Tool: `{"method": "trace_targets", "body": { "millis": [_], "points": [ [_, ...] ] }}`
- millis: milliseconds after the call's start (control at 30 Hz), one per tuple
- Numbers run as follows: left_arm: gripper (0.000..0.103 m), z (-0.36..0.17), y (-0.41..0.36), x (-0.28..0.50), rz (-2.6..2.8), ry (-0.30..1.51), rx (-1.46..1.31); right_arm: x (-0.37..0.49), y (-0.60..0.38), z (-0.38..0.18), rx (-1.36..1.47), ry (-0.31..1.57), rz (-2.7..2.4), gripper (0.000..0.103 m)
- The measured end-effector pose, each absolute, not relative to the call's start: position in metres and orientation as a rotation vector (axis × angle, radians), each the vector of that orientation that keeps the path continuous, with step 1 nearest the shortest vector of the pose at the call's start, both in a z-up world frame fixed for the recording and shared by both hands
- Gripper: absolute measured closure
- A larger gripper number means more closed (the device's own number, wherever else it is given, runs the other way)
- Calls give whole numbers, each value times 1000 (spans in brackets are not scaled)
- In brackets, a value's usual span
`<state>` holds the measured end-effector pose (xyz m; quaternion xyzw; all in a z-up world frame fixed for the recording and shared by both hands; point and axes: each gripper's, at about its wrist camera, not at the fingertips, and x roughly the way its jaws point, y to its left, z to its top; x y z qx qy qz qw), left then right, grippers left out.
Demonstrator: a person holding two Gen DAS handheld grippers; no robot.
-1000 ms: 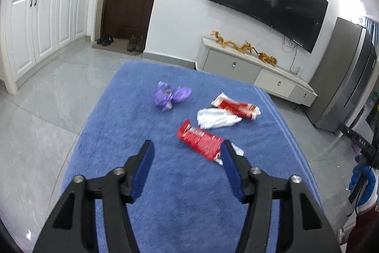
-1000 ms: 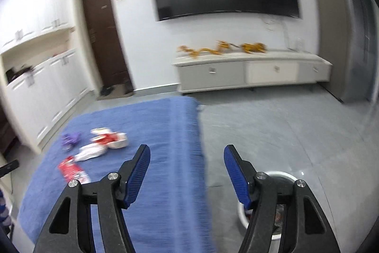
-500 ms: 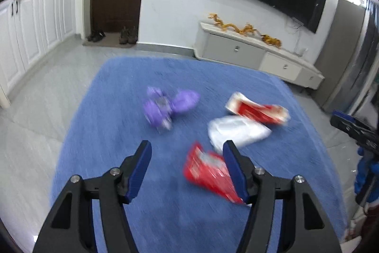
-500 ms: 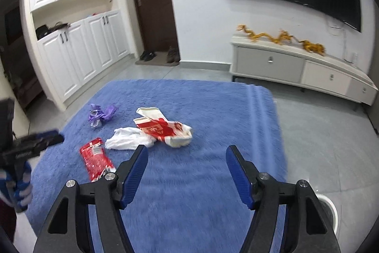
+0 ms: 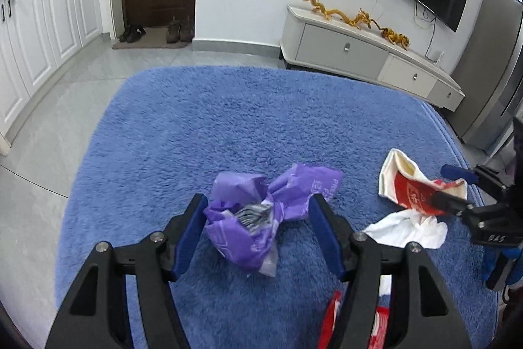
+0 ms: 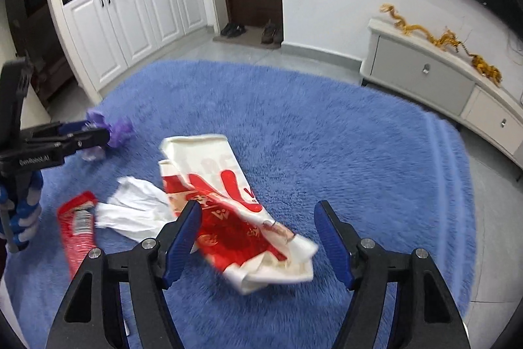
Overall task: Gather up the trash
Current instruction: 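Grasp the purple wrapper with the left tool while the right tool grasps the red-white carton, then carry the purple wrapper and carton over the bin and open both tools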
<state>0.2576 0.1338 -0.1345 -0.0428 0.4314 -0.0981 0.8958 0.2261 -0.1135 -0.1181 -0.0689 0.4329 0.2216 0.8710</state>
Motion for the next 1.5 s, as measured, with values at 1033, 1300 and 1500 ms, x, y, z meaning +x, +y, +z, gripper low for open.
{"method": "trace_targets", "body": {
  "millis": [1033, 1300, 1500],
  "points": [
    [71, -46, 70, 105, -328, 732, -50, 22, -179, -20, -35, 721, 294, 85],
    [71, -42, 26, 71, -380, 755, -30, -38, -206, -12, -22, 670, 158, 85],
    [71, -37, -23, 66, -425, 776, 7, -55, -246, -21, 24, 649, 86, 85]
  ]
}}
